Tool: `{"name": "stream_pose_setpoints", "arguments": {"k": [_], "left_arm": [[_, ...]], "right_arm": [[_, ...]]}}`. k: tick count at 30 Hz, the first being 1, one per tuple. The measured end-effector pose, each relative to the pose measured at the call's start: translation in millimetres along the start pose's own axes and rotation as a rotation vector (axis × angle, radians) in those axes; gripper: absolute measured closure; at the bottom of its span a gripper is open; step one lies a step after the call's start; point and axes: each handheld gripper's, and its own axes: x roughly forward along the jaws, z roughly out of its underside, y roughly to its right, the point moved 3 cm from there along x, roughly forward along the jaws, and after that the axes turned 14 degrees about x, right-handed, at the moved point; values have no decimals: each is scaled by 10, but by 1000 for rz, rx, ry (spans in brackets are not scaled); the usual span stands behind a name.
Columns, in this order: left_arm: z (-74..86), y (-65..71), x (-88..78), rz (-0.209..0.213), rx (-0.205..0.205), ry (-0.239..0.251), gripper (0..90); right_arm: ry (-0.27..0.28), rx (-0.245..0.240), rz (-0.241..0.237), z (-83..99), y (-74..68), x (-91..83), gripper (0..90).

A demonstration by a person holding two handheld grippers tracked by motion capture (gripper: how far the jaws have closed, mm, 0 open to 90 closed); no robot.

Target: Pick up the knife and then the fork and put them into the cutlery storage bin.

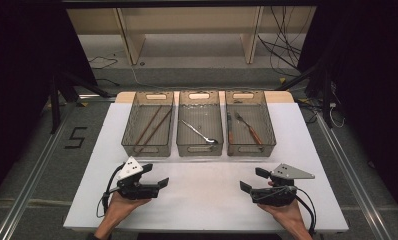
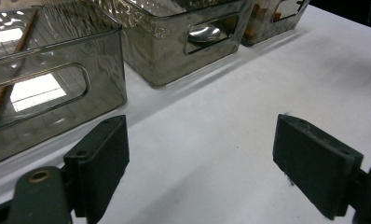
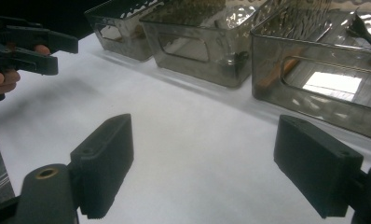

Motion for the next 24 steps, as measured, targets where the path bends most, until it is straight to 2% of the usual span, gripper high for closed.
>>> {"name": "stream_pose_setpoints", "arguments": {"k": [24], "left_arm": [[2, 11, 5, 7, 3, -2, 182]], "right_arm": [[9, 4, 1, 37, 6, -17, 199]]}}
